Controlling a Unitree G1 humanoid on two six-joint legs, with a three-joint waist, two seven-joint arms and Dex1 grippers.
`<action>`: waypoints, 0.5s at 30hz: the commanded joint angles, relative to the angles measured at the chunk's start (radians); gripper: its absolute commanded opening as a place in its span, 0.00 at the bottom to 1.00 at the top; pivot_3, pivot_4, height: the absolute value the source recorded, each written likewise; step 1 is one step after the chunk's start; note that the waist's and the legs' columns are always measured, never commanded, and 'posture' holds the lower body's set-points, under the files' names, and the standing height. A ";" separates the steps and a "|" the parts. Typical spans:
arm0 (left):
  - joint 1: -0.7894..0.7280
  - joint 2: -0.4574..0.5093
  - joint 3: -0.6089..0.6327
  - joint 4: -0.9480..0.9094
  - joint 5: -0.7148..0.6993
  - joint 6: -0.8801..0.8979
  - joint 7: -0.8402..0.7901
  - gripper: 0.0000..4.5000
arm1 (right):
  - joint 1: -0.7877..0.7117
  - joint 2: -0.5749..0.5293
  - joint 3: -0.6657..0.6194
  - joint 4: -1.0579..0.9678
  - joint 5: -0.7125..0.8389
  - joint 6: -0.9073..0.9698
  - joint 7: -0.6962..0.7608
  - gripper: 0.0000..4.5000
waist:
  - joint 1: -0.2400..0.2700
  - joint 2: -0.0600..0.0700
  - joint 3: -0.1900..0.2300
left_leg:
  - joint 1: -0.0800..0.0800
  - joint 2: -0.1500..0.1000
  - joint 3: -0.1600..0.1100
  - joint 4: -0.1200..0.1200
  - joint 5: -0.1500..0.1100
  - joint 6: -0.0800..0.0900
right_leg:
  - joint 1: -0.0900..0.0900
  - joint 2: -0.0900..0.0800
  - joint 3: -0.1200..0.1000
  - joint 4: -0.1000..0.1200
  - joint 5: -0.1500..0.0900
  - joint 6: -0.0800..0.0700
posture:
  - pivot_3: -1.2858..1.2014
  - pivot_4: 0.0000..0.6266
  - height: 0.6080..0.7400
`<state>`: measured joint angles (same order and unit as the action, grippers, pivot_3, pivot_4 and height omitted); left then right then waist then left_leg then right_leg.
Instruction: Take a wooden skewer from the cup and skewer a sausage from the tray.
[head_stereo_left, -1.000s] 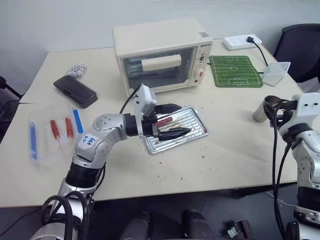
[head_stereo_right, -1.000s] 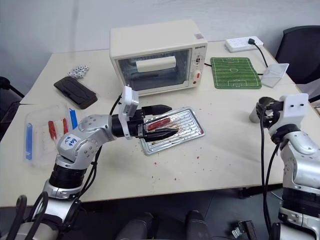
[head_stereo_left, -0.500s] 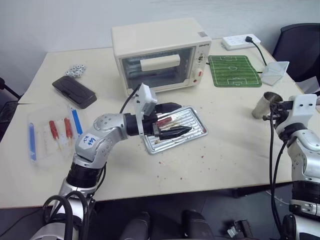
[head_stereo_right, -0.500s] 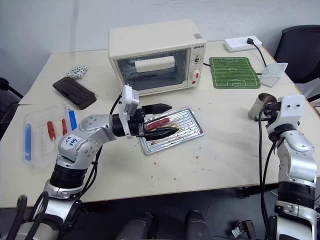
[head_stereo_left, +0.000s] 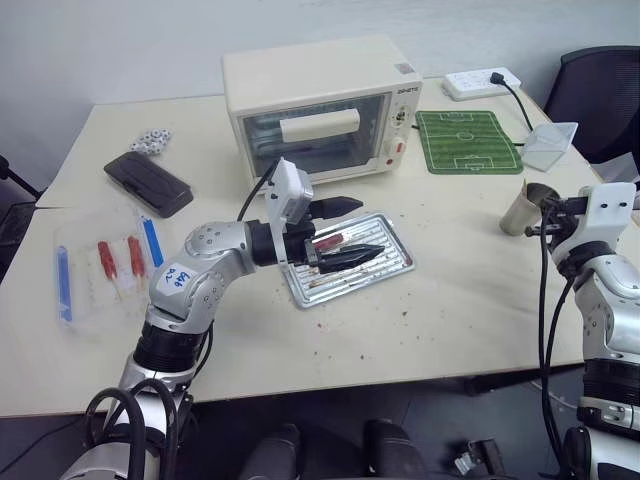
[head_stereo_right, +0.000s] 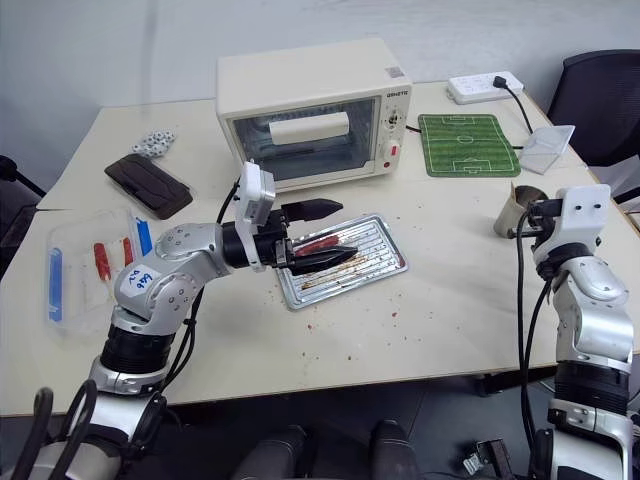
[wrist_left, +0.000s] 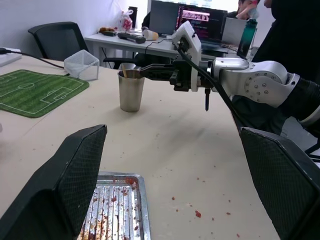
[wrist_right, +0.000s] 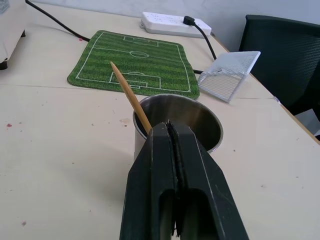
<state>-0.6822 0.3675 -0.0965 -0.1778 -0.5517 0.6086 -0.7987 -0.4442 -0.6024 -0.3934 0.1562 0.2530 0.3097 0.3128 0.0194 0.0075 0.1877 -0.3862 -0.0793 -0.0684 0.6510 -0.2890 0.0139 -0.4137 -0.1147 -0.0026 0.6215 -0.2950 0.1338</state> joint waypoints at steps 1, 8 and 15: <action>-0.024 -0.005 0.017 -0.005 0.001 -0.021 -0.001 1.00 | -0.025 -0.023 0.026 -0.053 -0.023 -0.002 -0.002 0.25 | 0.000 0.000 0.000 | 0.000 0.000 0.000 0.000 0.000 0.000 | 0.000 0.000 0.000 0.000 0.000 0.000 | 0.52 0.24 1.00; -0.036 -0.011 0.015 0.007 0.008 -0.028 -0.004 1.00 | -0.129 -0.052 0.110 0.062 -0.109 -0.008 -0.008 0.34 | -0.006 0.000 0.000 | 0.000 0.000 0.000 0.000 0.000 0.000 | 0.000 0.000 0.000 0.000 0.000 0.000 | 0.52 0.24 1.00; -0.036 -0.010 0.018 0.005 0.010 -0.031 -0.001 1.00 | -0.251 -0.068 0.162 0.268 -0.185 -0.070 -0.017 0.34 | -0.015 0.000 0.000 | 0.000 0.000 0.000 0.000 0.000 0.000 | 0.000 0.000 0.000 0.000 0.000 0.000 | 0.52 0.24 1.00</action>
<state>-0.6996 0.3564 -0.0964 -0.1478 -0.5422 0.5971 -0.8002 -0.6708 -0.6441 -0.2334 0.4083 0.0856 0.2716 0.3038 0.0041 0.0075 0.1877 -0.3867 -0.0790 -0.0680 0.6505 -0.2890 0.0138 -0.4140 -0.1146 -0.0026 0.6222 -0.2950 0.1338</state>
